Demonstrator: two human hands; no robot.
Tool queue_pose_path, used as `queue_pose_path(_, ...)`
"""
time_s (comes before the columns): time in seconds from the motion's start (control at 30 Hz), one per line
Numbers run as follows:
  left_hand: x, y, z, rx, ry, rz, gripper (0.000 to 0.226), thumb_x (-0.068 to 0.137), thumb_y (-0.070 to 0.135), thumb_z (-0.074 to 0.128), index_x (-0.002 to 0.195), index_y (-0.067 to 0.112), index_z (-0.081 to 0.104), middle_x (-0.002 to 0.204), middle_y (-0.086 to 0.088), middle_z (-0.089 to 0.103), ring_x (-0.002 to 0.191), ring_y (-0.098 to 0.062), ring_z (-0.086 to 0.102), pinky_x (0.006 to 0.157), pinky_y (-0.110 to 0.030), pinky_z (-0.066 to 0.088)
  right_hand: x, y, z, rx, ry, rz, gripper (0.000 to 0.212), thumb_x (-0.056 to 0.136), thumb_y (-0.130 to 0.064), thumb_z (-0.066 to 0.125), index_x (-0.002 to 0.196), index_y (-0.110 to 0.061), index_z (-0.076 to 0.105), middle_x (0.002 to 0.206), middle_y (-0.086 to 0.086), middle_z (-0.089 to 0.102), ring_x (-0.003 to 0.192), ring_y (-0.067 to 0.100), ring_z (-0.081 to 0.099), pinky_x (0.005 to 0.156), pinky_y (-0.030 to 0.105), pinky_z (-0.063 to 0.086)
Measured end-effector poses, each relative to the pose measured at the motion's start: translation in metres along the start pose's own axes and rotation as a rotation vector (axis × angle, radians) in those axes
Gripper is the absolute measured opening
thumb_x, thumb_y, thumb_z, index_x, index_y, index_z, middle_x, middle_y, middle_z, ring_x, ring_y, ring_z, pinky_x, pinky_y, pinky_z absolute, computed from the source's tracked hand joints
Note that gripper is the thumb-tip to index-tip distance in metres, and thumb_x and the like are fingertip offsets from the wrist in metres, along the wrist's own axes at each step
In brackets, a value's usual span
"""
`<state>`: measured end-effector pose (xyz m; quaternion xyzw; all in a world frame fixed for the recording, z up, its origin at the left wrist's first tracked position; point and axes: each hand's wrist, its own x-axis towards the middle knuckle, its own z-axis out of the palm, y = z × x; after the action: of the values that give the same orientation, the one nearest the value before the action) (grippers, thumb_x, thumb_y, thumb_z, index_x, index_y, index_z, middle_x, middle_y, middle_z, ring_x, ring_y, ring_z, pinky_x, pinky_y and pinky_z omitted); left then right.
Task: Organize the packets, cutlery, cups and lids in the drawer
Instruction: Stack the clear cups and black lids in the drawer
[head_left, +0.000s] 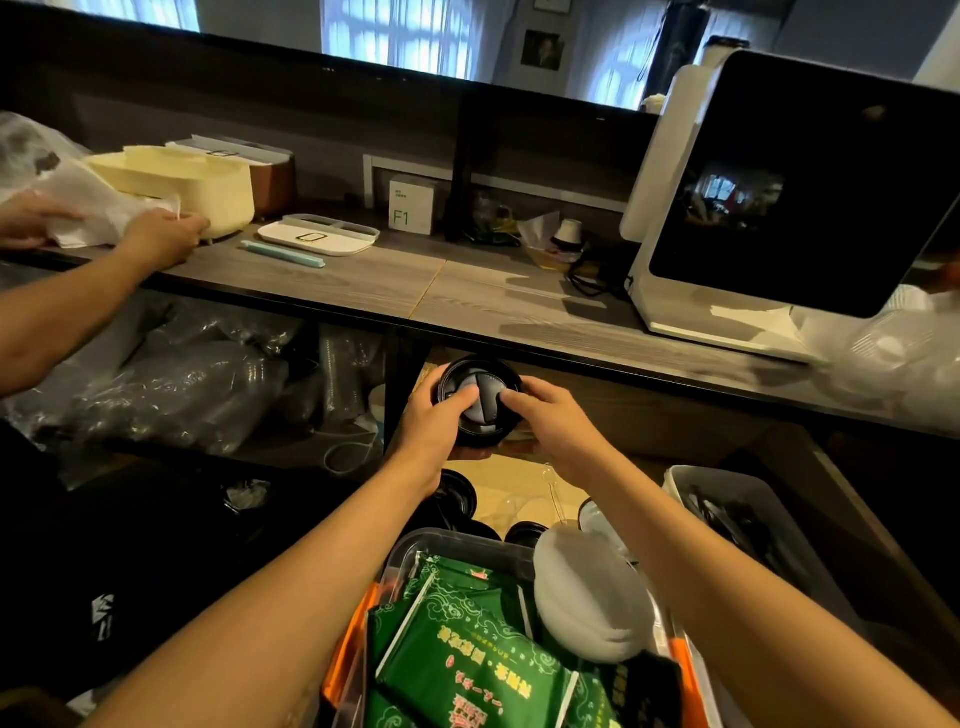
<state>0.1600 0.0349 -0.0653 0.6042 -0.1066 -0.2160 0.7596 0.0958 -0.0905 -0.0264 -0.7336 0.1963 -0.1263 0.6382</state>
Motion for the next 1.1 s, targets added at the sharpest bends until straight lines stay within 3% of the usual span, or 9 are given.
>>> queue_pose_path(0.1, 0.022, 0.039, 0.002, 0.022, 0.049, 0.078, 0.047, 0.089, 0.029, 0.074, 0.131, 0.021, 0.055, 0.13, -0.019, 0.058, 0.1, -0.035, 0.066, 0.06, -0.042, 0.061, 0.001, 0.001, -0.002, 0.096, -0.016, 0.003, 0.026, 0.097, -0.016, 0.058, 0.122, -0.014, 0.064, 0.111, 0.014, 0.07, 0.097, 0.026, 0.071, 0.072, 0.036, 0.06)
queue_pose_path(0.17, 0.042, 0.063, -0.001, 0.104, 0.071, 0.158, 0.076, 0.072, 0.041, 0.088, 0.128, 0.0, 0.055, 0.123, -0.027, 0.061, 0.105, -0.039, 0.064, 0.086, -0.056, 0.057, 0.003, 0.003, -0.003, 0.156, -0.063, -0.01, 0.026, 0.098, -0.021, 0.057, 0.122, -0.014, 0.063, 0.112, 0.015, 0.069, 0.101, 0.026, 0.07, 0.072, 0.035, 0.059)
queue_pose_path(0.27, 0.005, 0.031, -0.005, 0.222, 0.211, 0.409, 0.044, 0.095, 0.021, 0.067, 0.137, 0.018, 0.055, 0.136, -0.003, 0.059, 0.123, -0.014, 0.054, 0.108, -0.041, 0.045, 0.008, 0.007, 0.0, 0.226, -0.089, 0.04, 0.041, 0.099, -0.046, 0.049, 0.12, -0.014, 0.064, 0.114, 0.011, 0.071, 0.107, 0.024, 0.068, 0.087, 0.039, 0.057)
queue_pose_path(0.37, 0.001, 0.018, -0.011, 0.018, 0.339, 0.492, 0.04, 0.097, 0.022, 0.062, 0.135, 0.032, 0.055, 0.134, 0.006, 0.054, 0.124, -0.017, 0.054, 0.092, -0.046, 0.058, 0.017, 0.016, 0.003, 0.12, -0.071, 0.139, 0.051, 0.1, -0.051, 0.041, 0.125, -0.012, 0.062, 0.118, 0.01, 0.068, 0.109, 0.025, 0.065, 0.088, 0.038, 0.055)
queue_pose_path(0.43, 0.006, 0.026, -0.011, -0.158, 0.365, 0.361, 0.04, 0.098, 0.02, 0.061, 0.136, 0.031, 0.053, 0.136, 0.002, 0.051, 0.115, -0.02, 0.058, 0.066, -0.036, 0.063, 0.024, 0.025, 0.006, -0.119, -0.116, 0.206, 0.045, 0.1, -0.045, 0.047, 0.129, -0.012, 0.058, 0.124, 0.011, 0.064, 0.109, 0.024, 0.063, 0.09, 0.036, 0.054)
queue_pose_path(0.5, 0.016, 0.025, -0.014, -0.229, 0.367, 0.281, 0.04, 0.099, 0.02, 0.061, 0.136, 0.031, 0.052, 0.139, -0.003, 0.05, 0.113, -0.024, 0.06, 0.057, -0.029, 0.06, 0.032, 0.036, 0.008, -0.364, -0.193, 0.253, 0.045, 0.097, -0.041, 0.055, 0.133, -0.012, 0.055, 0.129, 0.009, 0.061, 0.111, 0.022, 0.06, 0.094, 0.035, 0.053)
queue_pose_path(0.83, 0.015, 0.02, -0.016, -0.144, 0.335, 0.308, 0.042, 0.098, 0.022, 0.062, 0.138, 0.032, 0.052, 0.142, -0.004, 0.05, 0.105, -0.02, 0.061, 0.058, -0.03, 0.06, 0.059, 0.068, 0.036, -0.668, -0.434, 0.374, 0.045, 0.093, -0.013, 0.064, 0.137, -0.006, 0.052, 0.128, 0.016, 0.062, 0.116, 0.029, 0.061, 0.095, 0.037, 0.053)
queue_pose_path(1.0, 0.016, 0.02, -0.014, -0.153, 0.333, 0.29, 0.041, 0.098, 0.022, 0.063, 0.137, 0.031, 0.053, 0.14, -0.004, 0.052, 0.101, -0.019, 0.062, 0.057, -0.03, 0.06, 0.06, 0.063, 0.03, -0.493, -0.29, 0.35, 0.024, 0.093, 0.003, 0.057, 0.116, 0.005, 0.062, 0.104, 0.021, 0.067, 0.091, 0.027, 0.065, 0.086, 0.041, 0.057)
queue_pose_path(1.1, 0.014, 0.023, -0.013, -0.171, 0.328, 0.288, 0.039, 0.097, 0.022, 0.064, 0.135, 0.03, 0.055, 0.136, -0.004, 0.053, 0.1, -0.02, 0.063, 0.057, -0.032, 0.06, 0.056, 0.048, 0.02, -0.393, -0.106, 0.307, 0.013, 0.091, 0.001, 0.061, 0.104, -0.004, 0.061, 0.097, 0.015, 0.064, 0.087, 0.025, 0.064, 0.072, 0.035, 0.058)
